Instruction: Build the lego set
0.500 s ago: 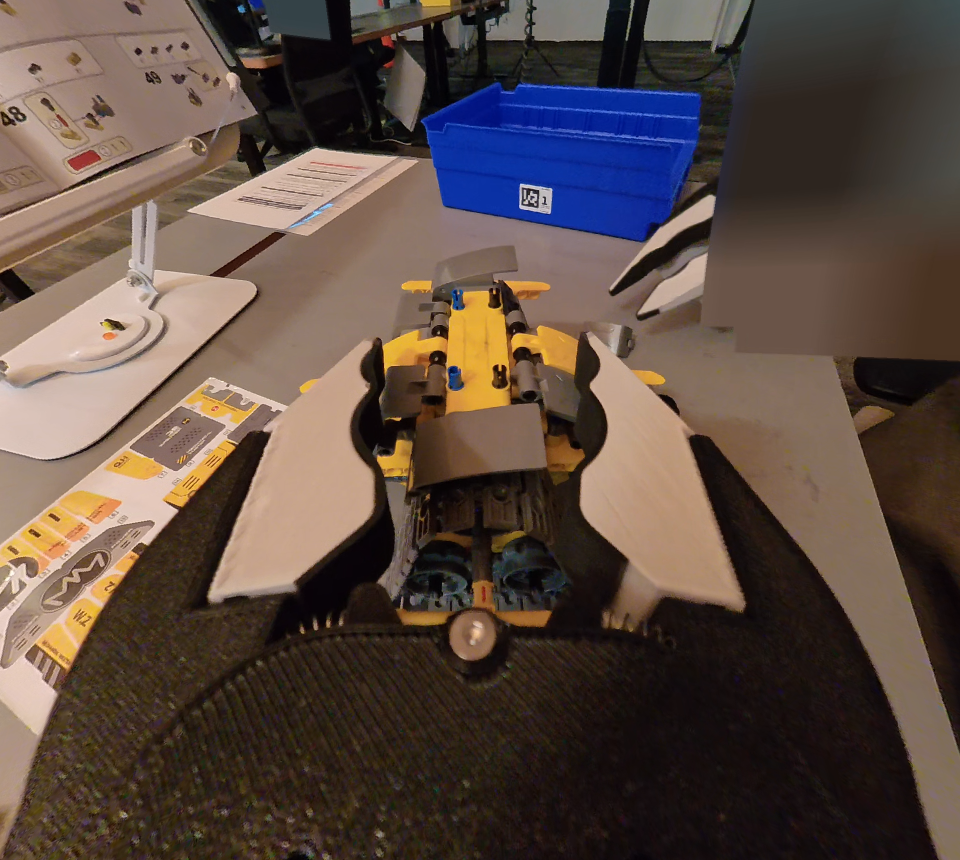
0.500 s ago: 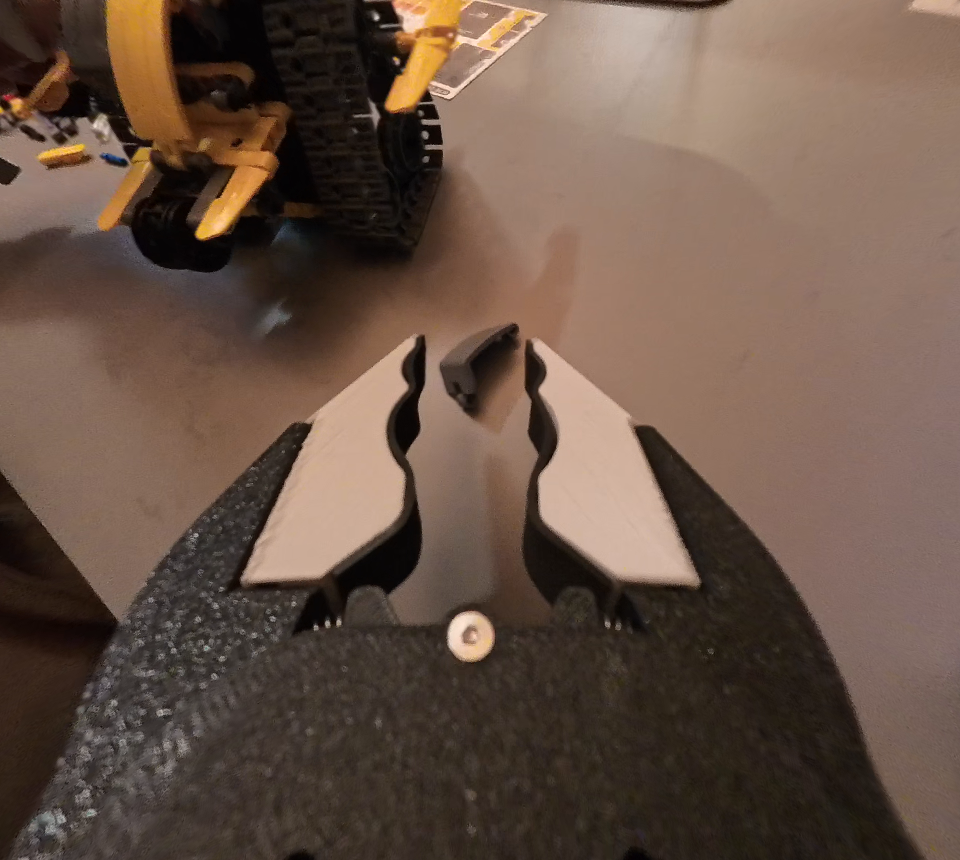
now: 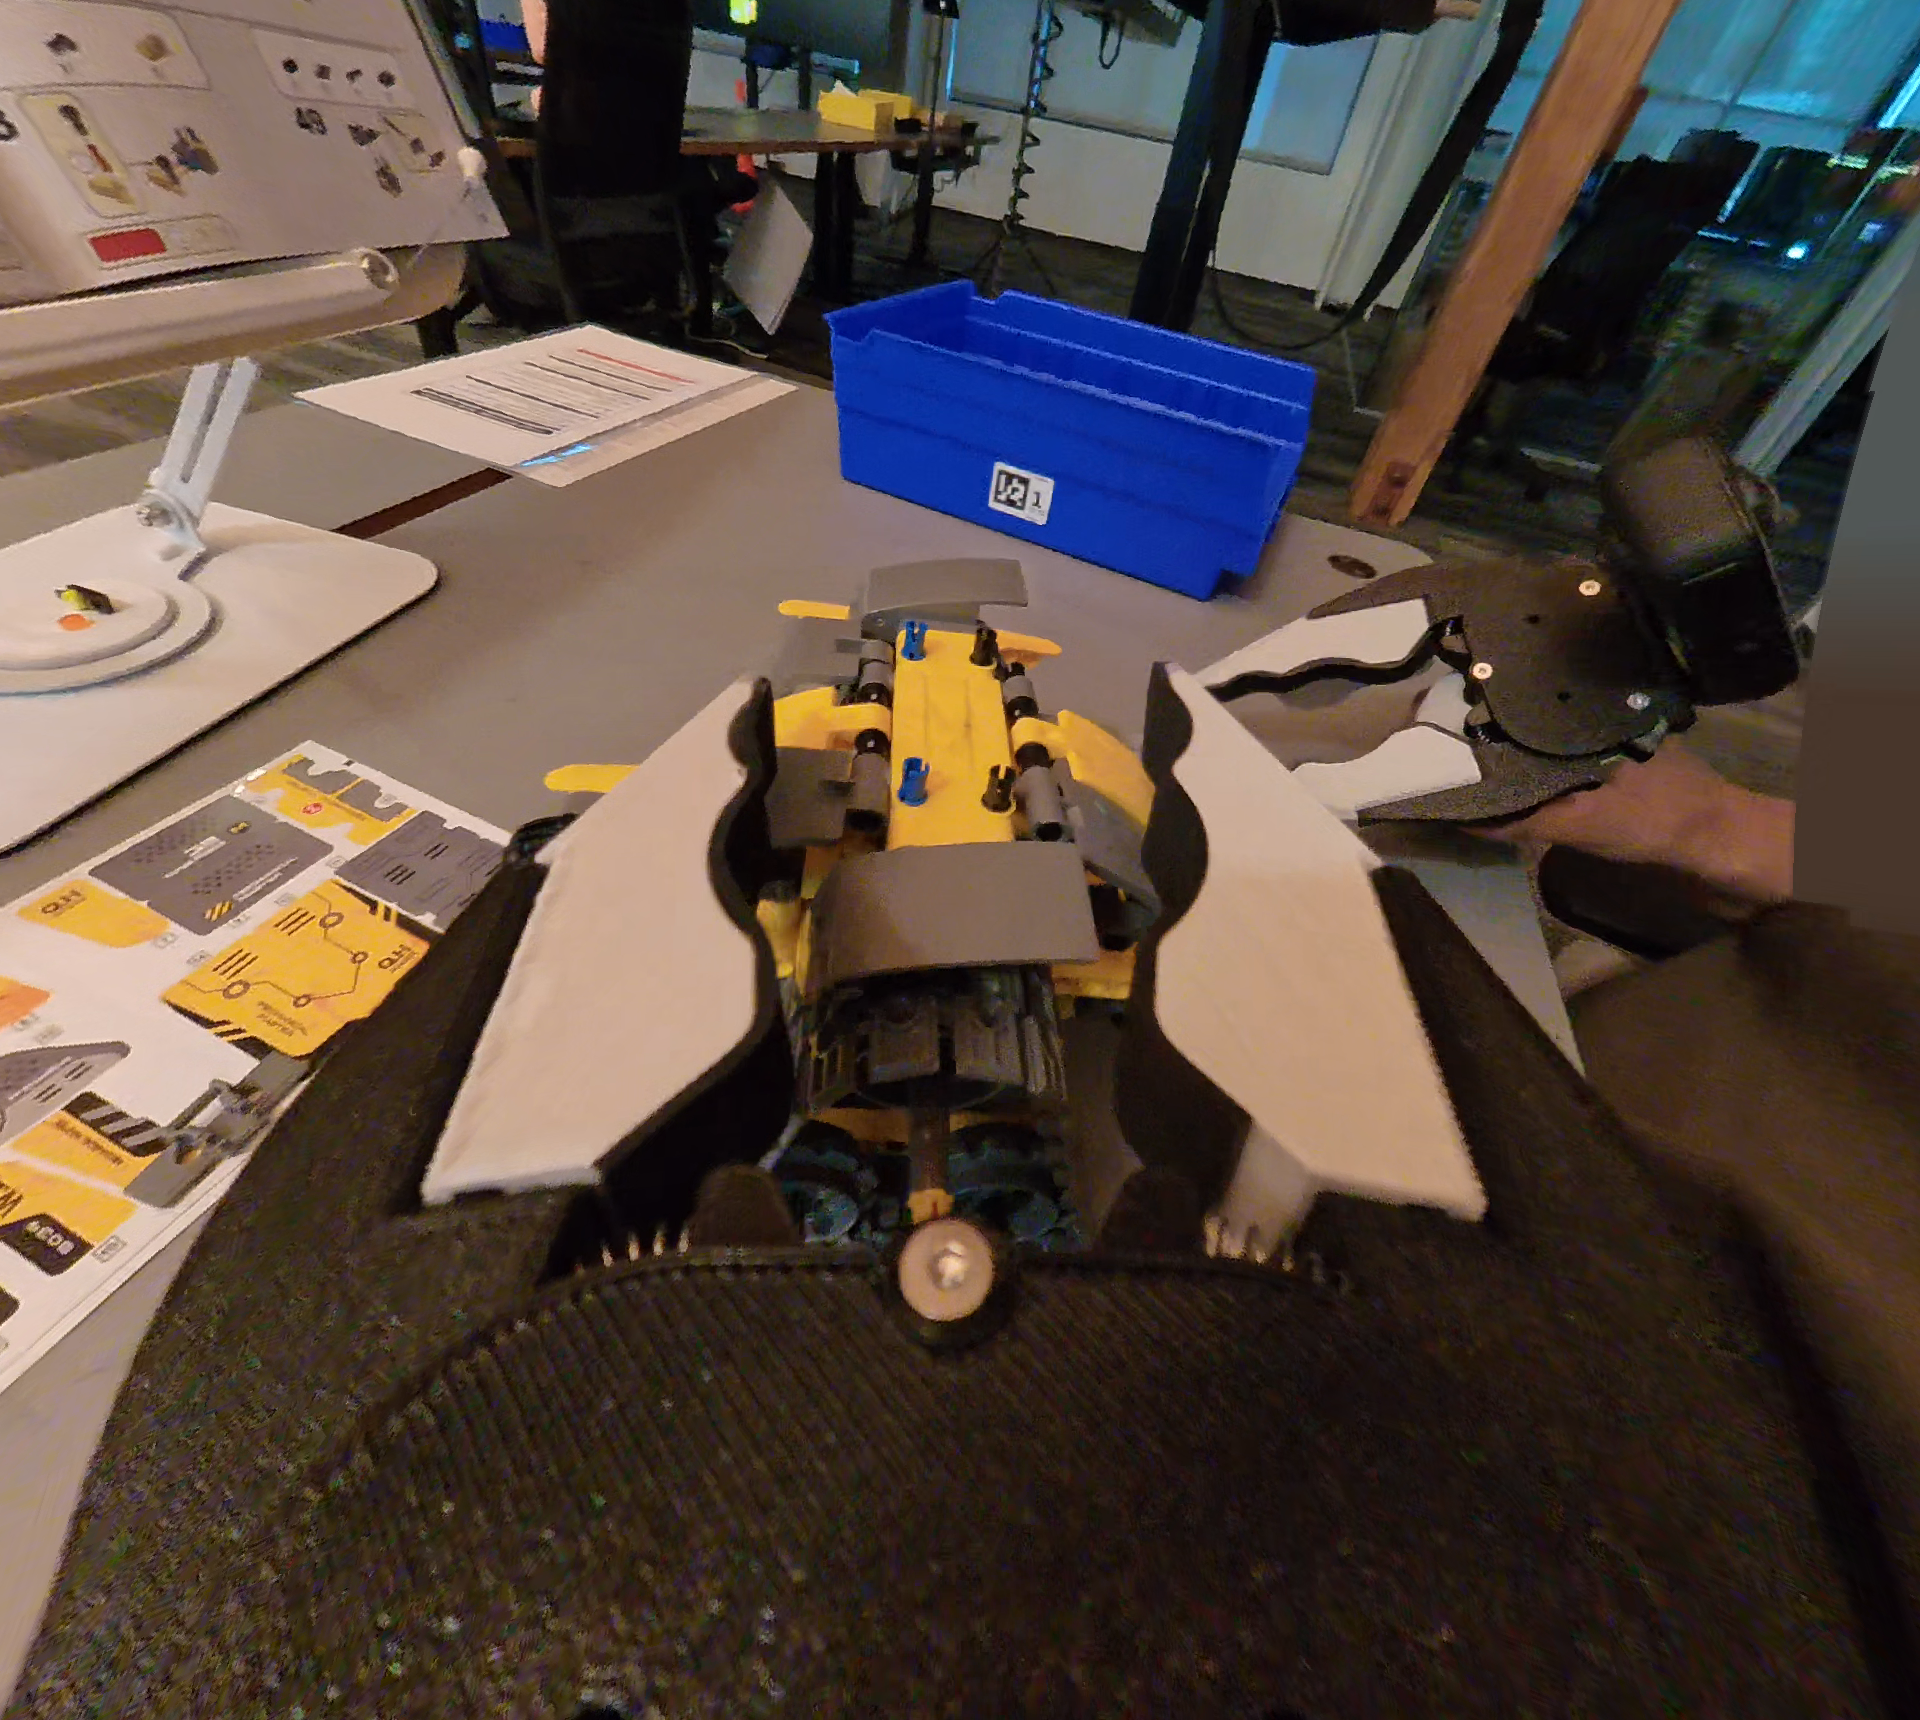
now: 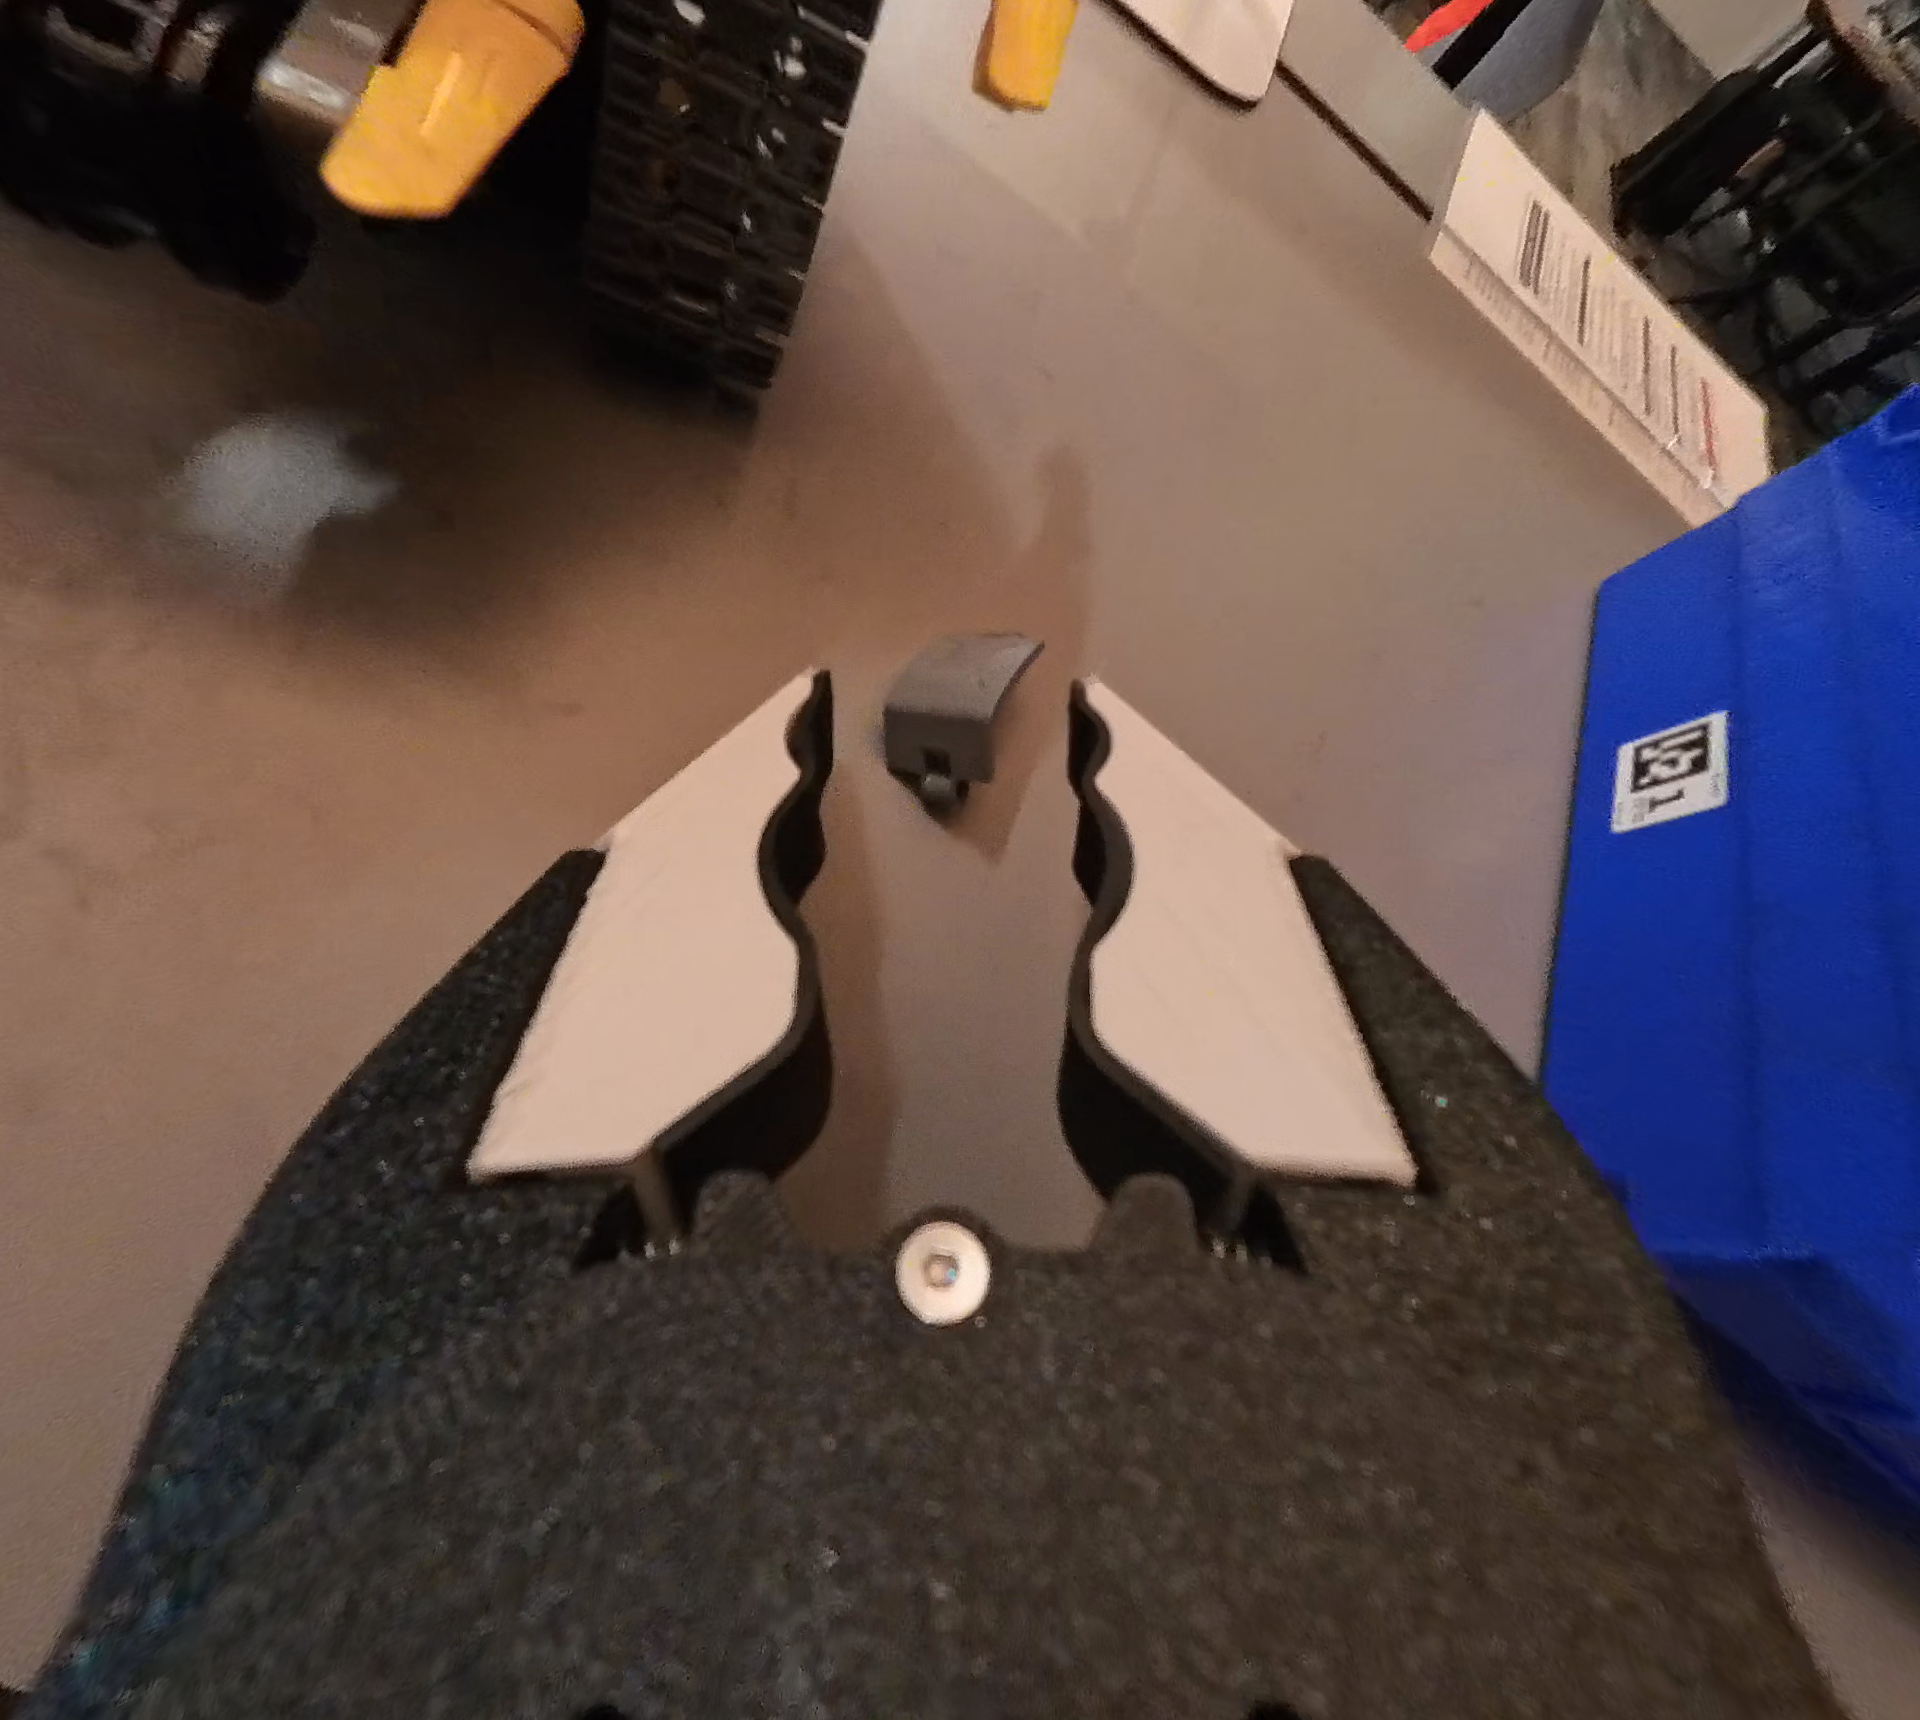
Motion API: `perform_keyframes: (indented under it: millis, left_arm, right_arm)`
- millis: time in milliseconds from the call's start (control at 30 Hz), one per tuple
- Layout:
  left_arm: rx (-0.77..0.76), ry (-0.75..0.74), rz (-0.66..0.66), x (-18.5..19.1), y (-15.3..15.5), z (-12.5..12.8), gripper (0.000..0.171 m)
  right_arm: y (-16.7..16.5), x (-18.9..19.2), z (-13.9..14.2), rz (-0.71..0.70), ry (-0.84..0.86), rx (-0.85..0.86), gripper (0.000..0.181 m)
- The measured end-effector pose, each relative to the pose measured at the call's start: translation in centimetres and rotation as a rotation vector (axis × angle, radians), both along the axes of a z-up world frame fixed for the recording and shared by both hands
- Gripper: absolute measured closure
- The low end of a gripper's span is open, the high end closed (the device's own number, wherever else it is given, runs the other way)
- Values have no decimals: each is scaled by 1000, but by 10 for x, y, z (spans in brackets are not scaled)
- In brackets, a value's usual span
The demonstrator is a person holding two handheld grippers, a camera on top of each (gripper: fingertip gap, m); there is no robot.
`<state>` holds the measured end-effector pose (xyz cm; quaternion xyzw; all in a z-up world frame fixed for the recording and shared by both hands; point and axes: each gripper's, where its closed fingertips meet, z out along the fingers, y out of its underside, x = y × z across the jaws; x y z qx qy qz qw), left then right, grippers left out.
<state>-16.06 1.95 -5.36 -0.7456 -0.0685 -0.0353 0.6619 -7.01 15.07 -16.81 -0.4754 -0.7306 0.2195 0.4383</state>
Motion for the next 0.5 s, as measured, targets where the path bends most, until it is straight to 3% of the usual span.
perform_keyframes:
  millis: [167, 367, 500]
  left_arm:
    - [-12, 38, 9, 3, -1, 1, 103]
    - [-18, 77, 9, 10, 1, 0, 103]
    - [-3, 126, 19, 12, -1, 6, 104]
  right_arm:
    - [7, -3, -14, -20, -92, -34, 139]
    - [11, -6, -14, 7, -95, -60, 157]
    - [6, -8, 4, 68, -12, -202, 158]
